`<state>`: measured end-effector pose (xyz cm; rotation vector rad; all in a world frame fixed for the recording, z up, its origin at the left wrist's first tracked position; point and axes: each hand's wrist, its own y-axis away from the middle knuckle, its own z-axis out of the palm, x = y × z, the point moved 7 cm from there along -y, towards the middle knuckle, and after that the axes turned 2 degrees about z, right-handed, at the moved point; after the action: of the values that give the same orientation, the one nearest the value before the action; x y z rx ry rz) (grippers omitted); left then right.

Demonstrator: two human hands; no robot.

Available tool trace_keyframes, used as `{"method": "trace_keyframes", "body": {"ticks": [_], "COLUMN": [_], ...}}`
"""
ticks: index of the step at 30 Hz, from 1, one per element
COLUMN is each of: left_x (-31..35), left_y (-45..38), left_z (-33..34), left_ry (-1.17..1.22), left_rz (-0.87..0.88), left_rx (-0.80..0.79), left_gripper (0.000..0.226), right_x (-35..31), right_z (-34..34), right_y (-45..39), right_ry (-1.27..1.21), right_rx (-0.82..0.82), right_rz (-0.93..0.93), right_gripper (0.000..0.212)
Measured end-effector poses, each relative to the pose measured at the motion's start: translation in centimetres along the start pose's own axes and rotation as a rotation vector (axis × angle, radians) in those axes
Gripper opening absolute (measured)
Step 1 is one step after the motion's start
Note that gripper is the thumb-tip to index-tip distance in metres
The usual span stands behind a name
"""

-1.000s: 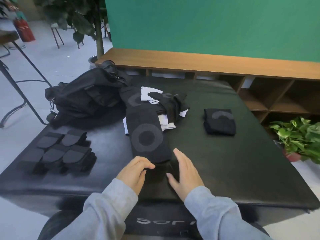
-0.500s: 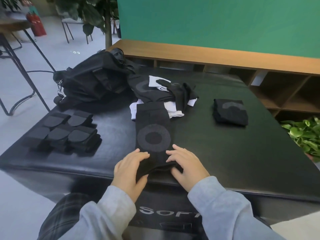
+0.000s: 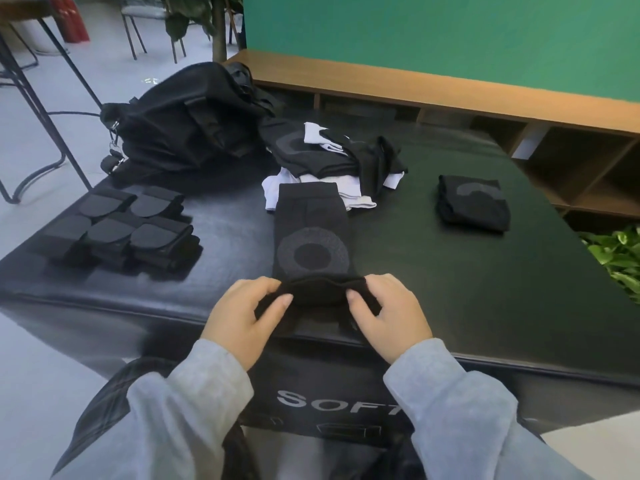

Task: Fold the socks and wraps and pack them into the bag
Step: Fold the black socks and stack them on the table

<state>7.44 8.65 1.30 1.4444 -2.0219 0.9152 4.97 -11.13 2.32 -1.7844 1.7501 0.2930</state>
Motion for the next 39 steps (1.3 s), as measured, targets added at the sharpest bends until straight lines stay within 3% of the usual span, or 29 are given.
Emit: {"method": "trace_keyframes", "body": {"ticks": [5,9,13,19,22,24,26,30,34,39], "left_x": [-0.2,0.3,0.8,1.5,1.5,1.3,1.3,0.8,0.6,1.1], "left_y": [-1.6,-2.0,-1.8,-1.2,-1.2,-1.1,-0.8,-0.8,-0.9,-0.8], "left_z": [0.4,0.6,0.5,0.8,1.1,1.2,1.3,2.0,2.3,2.1], "left_ry": [-0.125,-0.25,-0.289,-0.307,-0.363,-0.373,-0.407,-0.489,-0.501,-0.464], "left_rz": [-0.108,-0.139,-0.125,0.086,0.186,0.206,0.205,0.157,0.125,0.178], "left_rx": [0.002,0.049,0.091,0.143,0.137,0.128,0.104,0.047,-0.01,-0.054], "left_gripper": [0.034,0.036,0.033,0.035,0.045,0.034,0.02,0.051,0.067,0.07], "right_x": [0.8,1.0,0.3,-0.3,-0.6,-0.6,-0.6,-1.4,-2.2,-0.7], "right_z": [0.2,0.8,1.1,0.8,1.5,1.8,1.4,0.1,0.1,-0.5], "right_y": [-0.8,-1.9,-2.4,-2.1,-2.2,-2.3,-2.2,-1.0,-0.1,-0.7], "right_ry": [-0.015,0.042,0.142,0.18,0.252,0.293,0.269,0.22,0.164,0.138], "right_rx": [-0.03,-0.058,-0.058,0.027,-0.026,-0.051,0.022,0.283,0.294,0.333], "right_rz": [0.169,0.261,0.248,0.147,0.079,0.084,0.091,-0.076,-0.222,0.011], "right_gripper": [0.03,0.017,0.023,0.036,0.038,0.039,0.048,0.045,0.042,0.036]}}
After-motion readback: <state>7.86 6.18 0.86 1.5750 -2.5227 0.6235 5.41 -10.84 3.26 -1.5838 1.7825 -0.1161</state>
